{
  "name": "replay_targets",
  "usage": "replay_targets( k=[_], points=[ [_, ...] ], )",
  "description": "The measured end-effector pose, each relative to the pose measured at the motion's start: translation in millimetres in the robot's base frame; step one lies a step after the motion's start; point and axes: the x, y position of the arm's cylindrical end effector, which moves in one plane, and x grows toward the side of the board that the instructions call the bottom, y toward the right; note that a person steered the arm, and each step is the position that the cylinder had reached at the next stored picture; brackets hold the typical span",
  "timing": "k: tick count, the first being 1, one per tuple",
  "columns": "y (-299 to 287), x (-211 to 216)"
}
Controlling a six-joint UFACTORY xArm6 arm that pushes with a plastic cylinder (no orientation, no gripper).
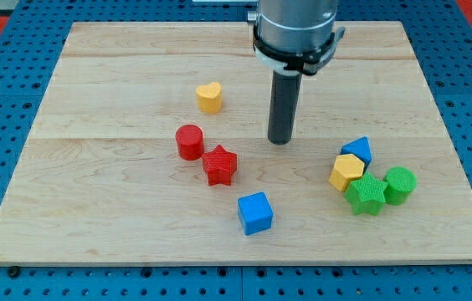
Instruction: Move the red circle with the red star towards left to the blue cube
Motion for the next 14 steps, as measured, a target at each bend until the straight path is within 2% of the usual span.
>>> replay_targets(
  k=[1, 3, 5, 7, 10, 11, 12, 13, 14],
  points=[
    [-29.3, -14.9],
    [-142.5, -8.2],
    [-145.5, 10.4],
    [-152.1, 57.0],
    [-132.1, 74.0],
    [-130.1, 57.3],
    [-126.2, 22.0],
    [-88.7, 11.4],
    [-67.9, 18.1]
  ],
)
